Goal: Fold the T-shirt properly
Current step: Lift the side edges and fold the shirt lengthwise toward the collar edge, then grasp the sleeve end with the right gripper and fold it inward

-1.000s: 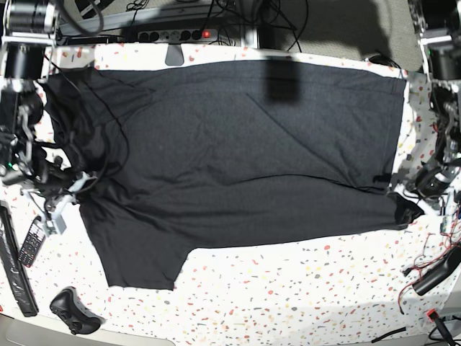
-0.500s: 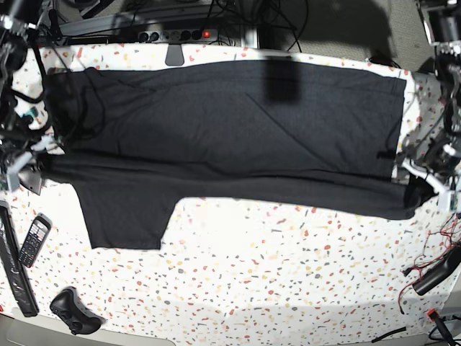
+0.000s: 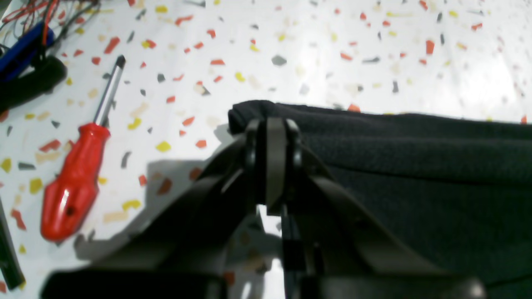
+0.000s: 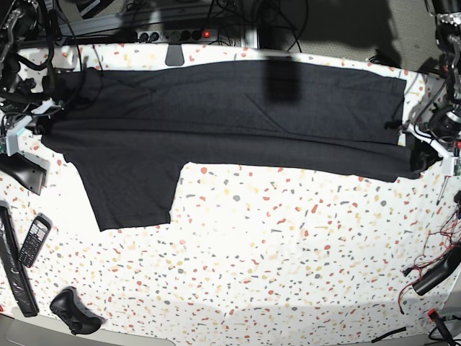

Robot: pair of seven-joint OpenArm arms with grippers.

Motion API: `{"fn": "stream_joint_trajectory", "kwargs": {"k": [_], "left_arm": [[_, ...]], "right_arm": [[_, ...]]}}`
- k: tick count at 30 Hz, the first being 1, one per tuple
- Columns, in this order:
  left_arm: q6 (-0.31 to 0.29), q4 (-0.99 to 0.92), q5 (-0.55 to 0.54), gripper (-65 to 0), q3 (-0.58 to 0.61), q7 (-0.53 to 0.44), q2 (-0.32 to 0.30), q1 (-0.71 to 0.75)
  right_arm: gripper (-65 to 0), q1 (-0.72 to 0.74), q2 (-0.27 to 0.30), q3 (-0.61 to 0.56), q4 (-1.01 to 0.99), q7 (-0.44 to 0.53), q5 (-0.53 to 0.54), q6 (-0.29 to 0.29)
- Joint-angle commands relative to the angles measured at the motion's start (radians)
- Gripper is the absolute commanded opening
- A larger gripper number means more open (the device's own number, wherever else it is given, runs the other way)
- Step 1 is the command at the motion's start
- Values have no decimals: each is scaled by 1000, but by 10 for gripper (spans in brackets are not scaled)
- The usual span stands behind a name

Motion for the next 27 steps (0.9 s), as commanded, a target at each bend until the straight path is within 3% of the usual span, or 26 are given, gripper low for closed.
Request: {"fn": "stream_joint_trajectory", "kwargs": {"k": [1, 2, 4, 5, 6, 9, 12, 21, 27], "left_arm": [[3, 18, 12, -650, -7, -10, -19, -11], [3, 18, 25, -650, -7, 2, -19, -11], [3, 18, 32, -474, -7, 3, -19, -11], [3, 18, 32, -410, -7, 3, -19, -12], [3, 18, 31, -390, -7, 2, -19, -12], [3, 19, 32, -390, -7, -10, -19, -15], [3, 19, 31, -390, -7, -13, -19, -19], [4, 18, 31, -390, -7, -4, -18, -19], [4, 18, 31, -390, -7, -5, -18, -19]], "right_arm": [[-647, 7, 16, 7, 16, 12, 13, 7], [-605, 7, 16, 7, 16, 16, 13, 7], [-506, 13, 18, 6, 16, 40, 38, 7], [-463, 19, 20, 6, 16, 48, 73, 7], [-432, 32, 20, 6, 16, 50, 114, 7], [-418, 104, 20, -10, 16, 50, 190, 7], [-418, 206, 20, -79, -11, 47, 182, 6], [-418, 603, 40, -397, -373, 34, -9, -30], [-418, 839, 40, -512, -735, 27, -109, -31]]}}
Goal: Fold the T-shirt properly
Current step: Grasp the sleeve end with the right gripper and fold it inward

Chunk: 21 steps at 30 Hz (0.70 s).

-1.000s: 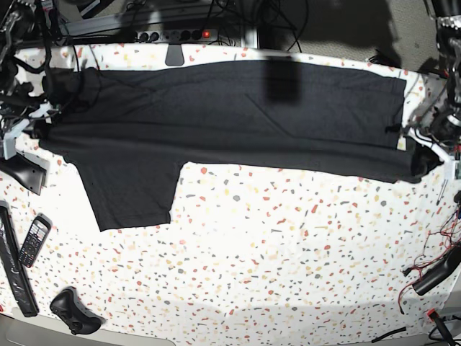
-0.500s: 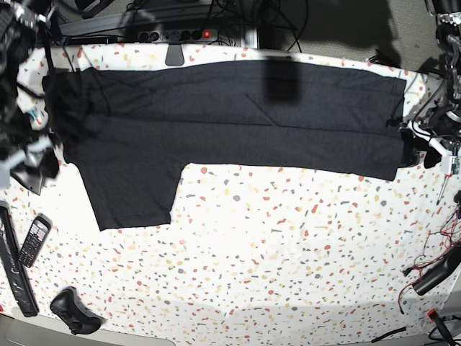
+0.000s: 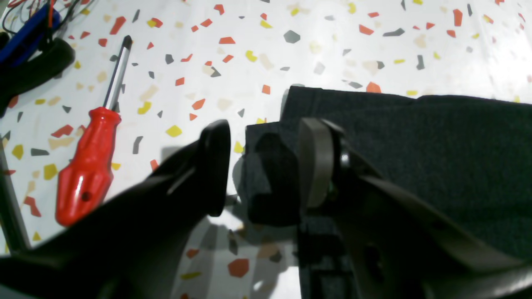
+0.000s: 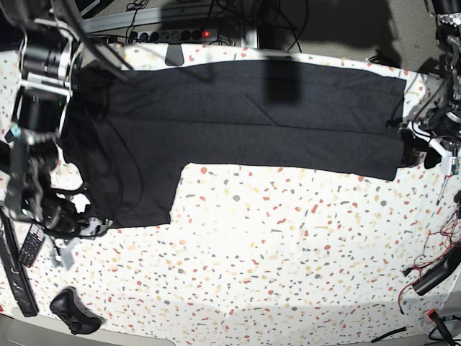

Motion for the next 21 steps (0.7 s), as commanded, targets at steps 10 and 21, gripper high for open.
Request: {"fn": "stream_joint_trajectory", "kwargs": {"k": [10, 21], "left_arm": [[1, 18, -12, -390, -8, -24, -18, -11], [0, 18, -11, -390, -8, -28, 14, -11]], "right_arm": [[-420, 194, 16, -112, -376, 41, -64, -85], [-650, 197, 9, -112, -451, 41, -142, -100]]}}
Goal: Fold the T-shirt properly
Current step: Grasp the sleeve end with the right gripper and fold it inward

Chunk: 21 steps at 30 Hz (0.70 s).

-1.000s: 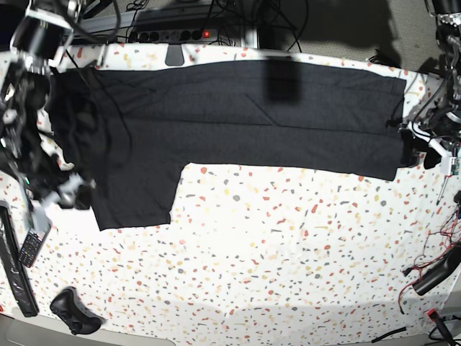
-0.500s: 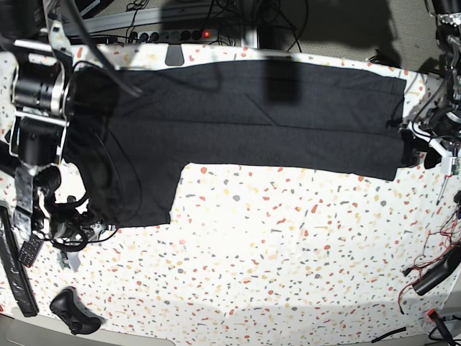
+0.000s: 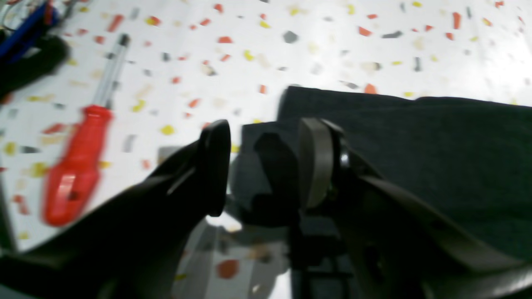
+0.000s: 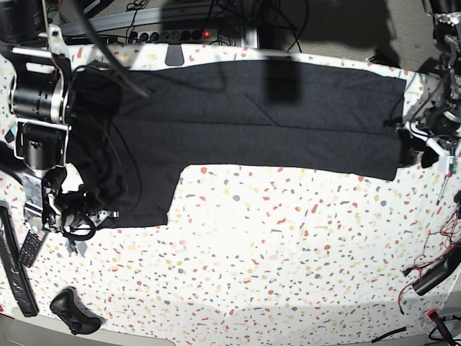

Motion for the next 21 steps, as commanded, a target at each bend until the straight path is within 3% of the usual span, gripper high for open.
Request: {"fn": "stream_joint_trajectory", "kwargs": {"k": [1, 4, 5, 11, 21], "left_arm": [[0, 18, -12, -390, -6, -27, -15, -11], [0, 18, -12, -390, -6, -31, -6, -11], [0, 18, -12, -390, -6, -31, -6, -11], [0, 18, -11, -390, -6, -31, -7, -11], [0, 18, -11, -390, -6, -31, -7, -11]], "right_arm": [[-650, 30, 10, 1, 12, -2, -2, 14], [-650, 29, 9, 1, 63, 0, 0, 106], [-650, 29, 8, 1, 92, -6, -1, 112], [-650, -66, 9, 0, 357, -61, 51, 112], [-650, -532, 8, 1, 1011, -107, 152, 112]]}}
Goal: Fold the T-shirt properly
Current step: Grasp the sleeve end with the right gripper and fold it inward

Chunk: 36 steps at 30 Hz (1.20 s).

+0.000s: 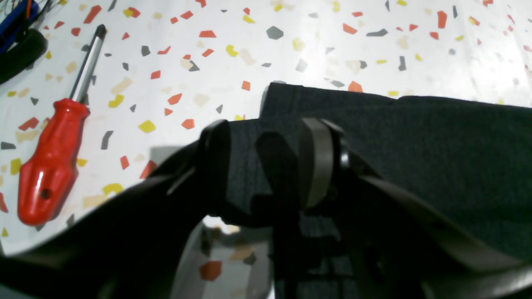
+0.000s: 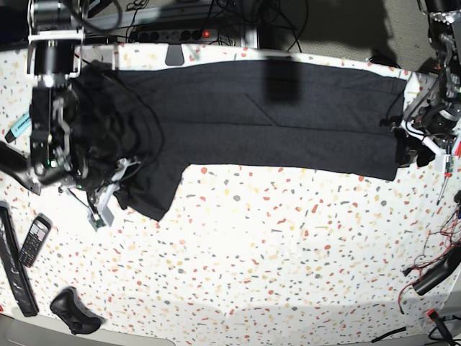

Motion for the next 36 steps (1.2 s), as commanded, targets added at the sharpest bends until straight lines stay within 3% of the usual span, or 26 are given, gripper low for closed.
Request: {"fn": "stream_joint_trajectory", "kwargs": {"k": [1, 5, 10, 16, 24, 30, 34, 36], "left_arm": [[0, 18, -12, -390, -6, -29, -17, -12], [0, 18, -13, -390, -6, -28, -17, -12], [0, 18, -13, -390, -6, -28, -17, -12], [0, 18, -12, -390, -6, -27, -17, -12], [0, 18, -12, -390, -6, -27, -17, -12], [0, 18, -13, -390, -6, -27, -17, -12], [0, 18, -13, -390, -6, -20, -17, -12], [0, 18, -13, -390, -6, -14, -17, -11]], "right_arm": [[-650, -28, 10, 6, 64, 9, 17, 4], [-650, -181, 2, 6, 251, 11, 24, 1], [-650, -307, -53, 6, 389, 10, 23, 1], [-650, -403, -103, 6, 424, 10, 23, 14], [-650, -509, -108, 6, 463, 21, 146, 79], [-650, -544, -108, 6, 478, 11, 144, 84], [-444, -543, -108, 6, 478, 13, 156, 83], [-395, -543, -108, 6, 478, 11, 185, 83]]}}
